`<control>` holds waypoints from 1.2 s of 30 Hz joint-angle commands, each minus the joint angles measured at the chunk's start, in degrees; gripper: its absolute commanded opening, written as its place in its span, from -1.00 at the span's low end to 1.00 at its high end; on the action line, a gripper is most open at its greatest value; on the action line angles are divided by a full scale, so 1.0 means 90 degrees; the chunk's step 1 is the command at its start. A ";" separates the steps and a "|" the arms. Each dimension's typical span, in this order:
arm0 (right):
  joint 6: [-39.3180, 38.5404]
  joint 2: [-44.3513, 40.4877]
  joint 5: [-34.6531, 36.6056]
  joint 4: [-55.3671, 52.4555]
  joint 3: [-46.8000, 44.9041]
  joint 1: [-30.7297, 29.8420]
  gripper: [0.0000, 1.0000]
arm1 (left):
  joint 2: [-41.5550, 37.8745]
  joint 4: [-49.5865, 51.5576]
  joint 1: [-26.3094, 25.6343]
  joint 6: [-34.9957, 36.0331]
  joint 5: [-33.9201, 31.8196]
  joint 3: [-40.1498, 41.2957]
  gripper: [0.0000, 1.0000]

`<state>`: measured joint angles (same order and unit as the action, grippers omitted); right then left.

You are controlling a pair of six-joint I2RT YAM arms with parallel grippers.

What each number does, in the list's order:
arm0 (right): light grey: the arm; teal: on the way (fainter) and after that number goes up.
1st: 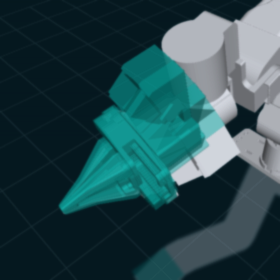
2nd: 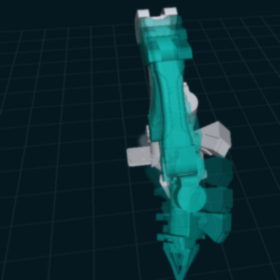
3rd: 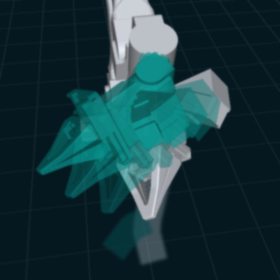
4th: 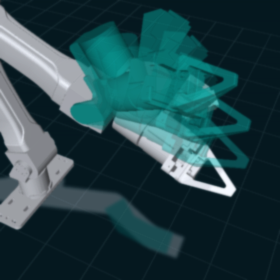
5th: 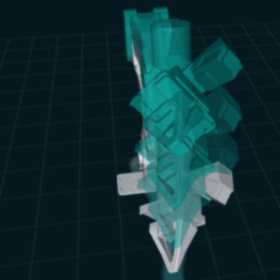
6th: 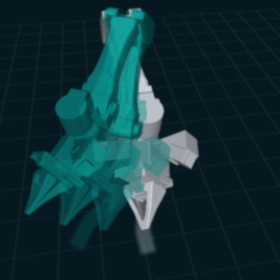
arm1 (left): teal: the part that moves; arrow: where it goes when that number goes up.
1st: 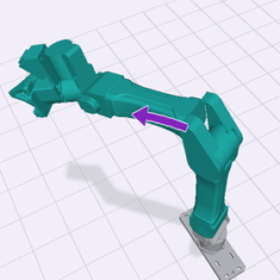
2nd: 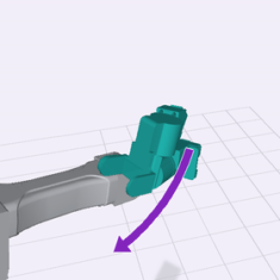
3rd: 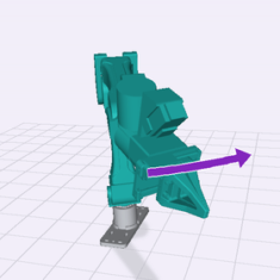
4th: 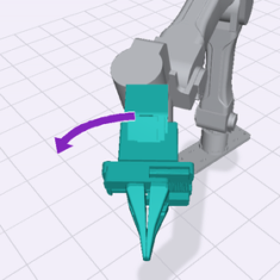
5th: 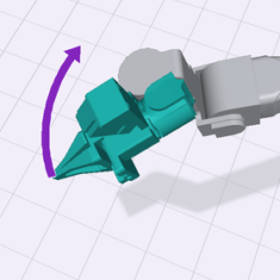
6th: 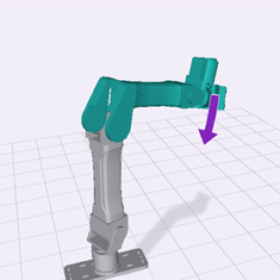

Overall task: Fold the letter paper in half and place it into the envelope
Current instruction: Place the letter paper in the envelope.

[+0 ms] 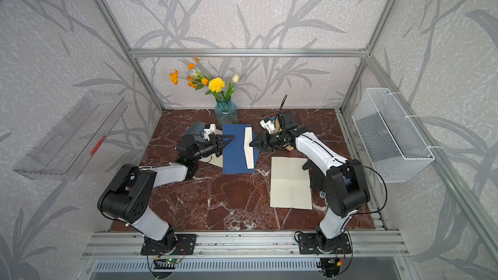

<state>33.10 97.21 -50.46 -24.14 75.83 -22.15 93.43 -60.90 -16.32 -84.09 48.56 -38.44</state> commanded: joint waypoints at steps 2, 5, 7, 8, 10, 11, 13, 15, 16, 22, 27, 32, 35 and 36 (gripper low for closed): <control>0.0188 0.0228 -0.0176 0.0466 -0.0120 -0.0058 -0.19 | 0.0124 -0.0587 0.0043 -0.0221 0.0139 -0.0172 -0.65; 0.0271 0.0263 -0.0209 0.0640 -0.0209 -0.0068 -0.20 | 0.0202 -0.0823 0.0045 -0.0382 0.0114 -0.0161 -0.65; 0.0322 0.0272 -0.0239 0.0747 -0.0269 -0.0070 -0.24 | 0.0241 -0.0952 0.0045 -0.0476 0.0103 -0.0156 -0.65; 0.0336 0.0271 -0.0246 0.0804 -0.0289 -0.0074 -0.31 | 0.0262 -0.1001 0.0045 -0.0507 0.0095 -0.0148 -0.65; 0.0340 0.0255 -0.0276 0.0942 -0.0346 -0.0077 -0.47 | 0.0275 -0.1054 0.0043 -0.0555 0.0092 -0.0159 -0.65; 0.0549 0.0236 -0.0297 0.1021 -0.0382 -0.0078 -0.57 | 0.0280 -0.1082 0.0036 -0.0574 0.0107 -0.0162 -0.65; 0.0679 0.0164 -0.0359 0.1243 -0.0465 -0.0078 -0.72 | 0.0288 -0.1066 0.0036 -0.0587 0.0114 -0.0172 -0.65; 0.0861 0.0103 -0.0455 0.1541 -0.0595 -0.0078 -0.80 | 0.0299 -0.1068 0.0041 -0.0588 0.0140 -0.0171 -0.65; 0.0917 0.0106 -0.0478 0.1632 -0.0647 -0.0090 -0.86 | 0.0312 -0.1078 0.0041 -0.0591 0.0151 -0.0177 -0.65; 0.1156 -0.0077 -0.0634 0.2045 -0.0875 -0.0145 -1.00 | 0.0398 -0.1217 0.0036 -0.0724 0.0149 -0.0202 -0.38; 0.1444 -0.0062 -0.0691 0.2519 -0.0941 -0.0214 -1.00 | 0.0611 -0.1625 0.0031 -0.0992 0.0152 -0.0191 0.21; 0.1701 0.0029 -0.0722 0.2851 -0.0874 -0.0338 -1.00 | 0.0744 -0.1917 0.0015 -0.1171 0.0132 -0.0141 0.22; 0.1882 0.0221 -0.0722 0.3092 -0.0889 -0.0402 -1.00 | 0.0777 -0.2099 0.0015 -0.1263 0.0087 -0.0103 0.17; 0.1970 0.0240 -0.0722 0.3204 -0.0917 -0.0410 -1.00 | 0.0779 -0.2155 0.0015 -0.1289 0.0061 -0.0097 0.13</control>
<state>48.56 98.76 -55.66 -0.40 67.64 -25.17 100.16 -75.35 -16.05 -94.43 48.51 -38.85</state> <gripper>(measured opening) 0.046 0.574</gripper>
